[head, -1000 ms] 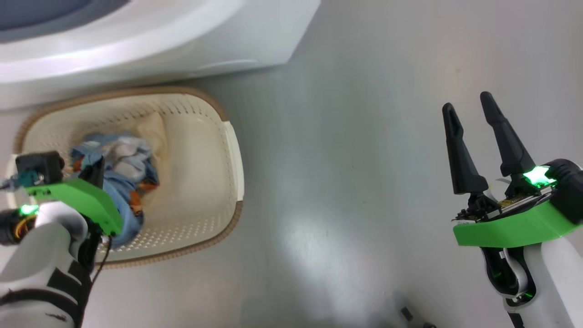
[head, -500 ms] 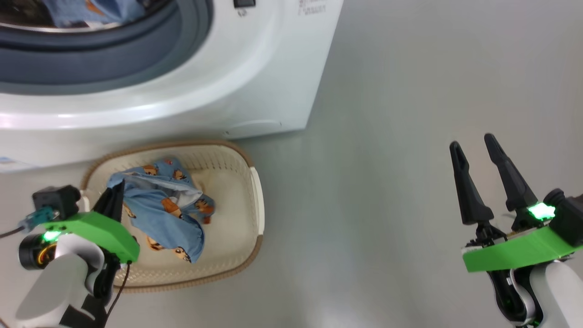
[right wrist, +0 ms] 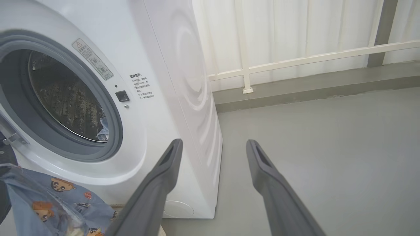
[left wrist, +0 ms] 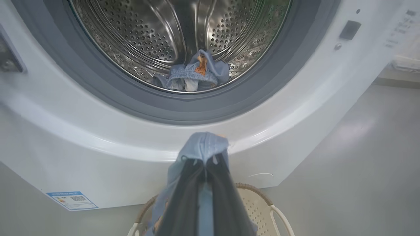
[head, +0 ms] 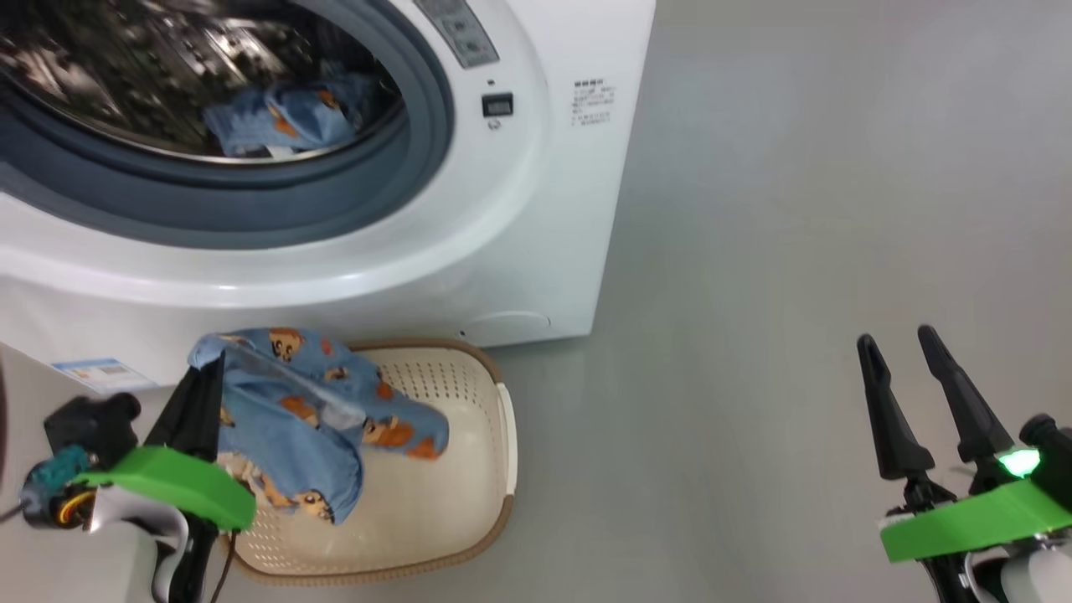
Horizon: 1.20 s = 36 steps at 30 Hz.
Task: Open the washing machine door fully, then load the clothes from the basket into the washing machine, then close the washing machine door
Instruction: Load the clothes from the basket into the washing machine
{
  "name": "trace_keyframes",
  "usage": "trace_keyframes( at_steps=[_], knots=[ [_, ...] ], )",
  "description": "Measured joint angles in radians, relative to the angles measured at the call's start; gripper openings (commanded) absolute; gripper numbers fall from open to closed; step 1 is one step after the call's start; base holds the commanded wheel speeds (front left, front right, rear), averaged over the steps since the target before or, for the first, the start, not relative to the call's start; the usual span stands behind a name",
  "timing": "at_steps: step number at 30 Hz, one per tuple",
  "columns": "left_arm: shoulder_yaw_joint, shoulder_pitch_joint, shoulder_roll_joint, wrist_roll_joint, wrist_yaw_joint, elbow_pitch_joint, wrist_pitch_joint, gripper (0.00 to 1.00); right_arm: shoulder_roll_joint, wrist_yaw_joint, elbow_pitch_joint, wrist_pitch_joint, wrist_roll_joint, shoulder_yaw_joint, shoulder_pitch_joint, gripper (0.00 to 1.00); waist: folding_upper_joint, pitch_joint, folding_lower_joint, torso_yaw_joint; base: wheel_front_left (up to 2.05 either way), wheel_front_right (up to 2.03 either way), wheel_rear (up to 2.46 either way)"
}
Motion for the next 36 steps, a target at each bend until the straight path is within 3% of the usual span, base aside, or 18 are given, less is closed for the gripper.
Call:
trace_keyframes(
  at_steps=[13, 21, 36],
  knots=[
    [0.174, 0.274, -0.026, 0.077, 0.0, -0.314, -0.001, 0.0, -0.009, 0.0, -0.001, 0.0, 0.002, -0.05, 0.134, 1.0, 0.0, -0.136, 0.0, 0.025, 0.0, 0.0, 0.0],
    [0.232, 0.424, -0.041, 0.118, 0.005, -0.484, -0.001, 0.0, -0.008, 0.0, -0.008, 0.0, 0.002, -0.077, 0.176, 1.0, 0.0, -0.177, 0.0, 0.022, 0.0, 0.0, 0.0],
    [0.233, 0.428, -0.06, 0.117, 0.015, -0.531, -0.001, 0.0, 0.008, 0.0, -0.022, 0.0, 0.002, -0.079, 0.192, 1.0, 0.0, -0.146, 0.0, 0.004, 0.0, 0.0, 0.0]
  ],
)
